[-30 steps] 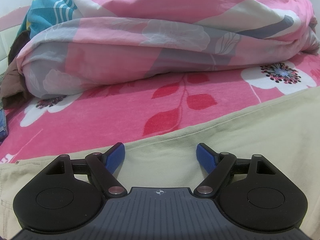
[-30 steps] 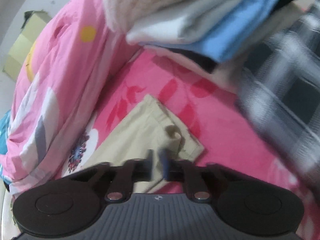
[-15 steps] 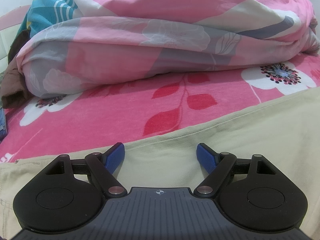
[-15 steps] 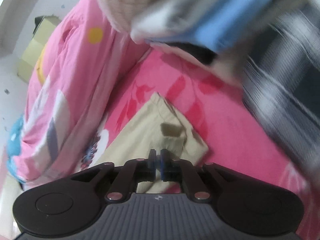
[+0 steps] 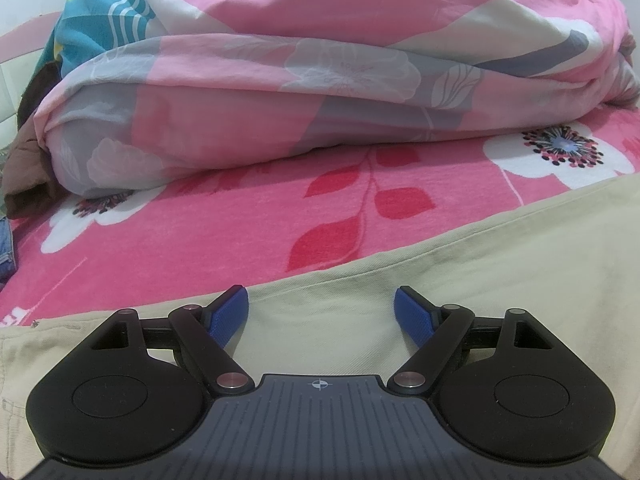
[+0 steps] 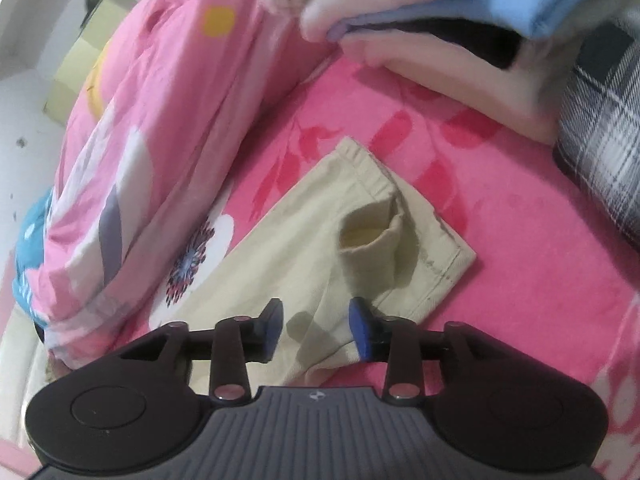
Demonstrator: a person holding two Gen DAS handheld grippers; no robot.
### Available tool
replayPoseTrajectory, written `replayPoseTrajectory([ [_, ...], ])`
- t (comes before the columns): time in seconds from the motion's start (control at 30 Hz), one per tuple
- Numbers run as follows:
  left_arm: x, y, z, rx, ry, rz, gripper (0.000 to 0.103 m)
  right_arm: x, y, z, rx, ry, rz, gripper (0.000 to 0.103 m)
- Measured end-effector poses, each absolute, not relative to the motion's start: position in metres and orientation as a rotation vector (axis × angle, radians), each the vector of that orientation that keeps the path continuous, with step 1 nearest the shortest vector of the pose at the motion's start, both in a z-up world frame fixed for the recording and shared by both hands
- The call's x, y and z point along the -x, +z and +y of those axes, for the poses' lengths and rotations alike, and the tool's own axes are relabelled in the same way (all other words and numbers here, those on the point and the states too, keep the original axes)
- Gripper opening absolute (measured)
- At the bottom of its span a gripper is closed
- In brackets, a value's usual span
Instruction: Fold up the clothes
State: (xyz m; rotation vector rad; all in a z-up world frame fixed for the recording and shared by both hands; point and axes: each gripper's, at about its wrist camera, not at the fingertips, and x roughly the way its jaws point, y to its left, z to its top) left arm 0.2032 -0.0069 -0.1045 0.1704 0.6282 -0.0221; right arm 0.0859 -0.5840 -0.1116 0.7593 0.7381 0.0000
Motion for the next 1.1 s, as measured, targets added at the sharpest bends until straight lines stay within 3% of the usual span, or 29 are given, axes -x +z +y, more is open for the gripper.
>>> replayPoseTrajectory([
  [0.23,-0.198,-0.088,0.003,-0.117,-0.042,0.629,0.083,-0.069,-0.094,-0.569,-0.557,-0.12,0.805,0.042],
  [0.43,-0.193,-0.073,0.012,-0.07,-0.06,0.629,0.082,-0.005,-0.045,-0.534,-0.489,-0.043,0.716,0.045],
  [0.63,-0.123,-0.011,0.015,-0.056,-0.198,0.52,0.085,0.047,0.006,-0.48,-0.551,0.274,0.636,0.045],
  [0.73,-0.084,0.004,0.005,-0.093,-0.286,0.499,0.086,0.036,-0.012,-0.443,-0.64,0.428,0.692,0.045],
  [0.9,-0.021,-0.029,-0.035,-0.207,-0.401,0.456,0.083,-0.005,-0.076,-0.394,-0.792,0.447,0.791,0.044],
  [1.0,-0.002,-0.051,-0.056,-0.262,-0.442,0.422,0.072,-0.028,-0.113,-0.379,-0.898,0.387,0.821,0.042],
  [1.1,0.003,-0.069,-0.078,-0.314,-0.501,0.413,0.058,-0.036,-0.13,-0.377,-0.948,0.303,0.791,0.031],
])
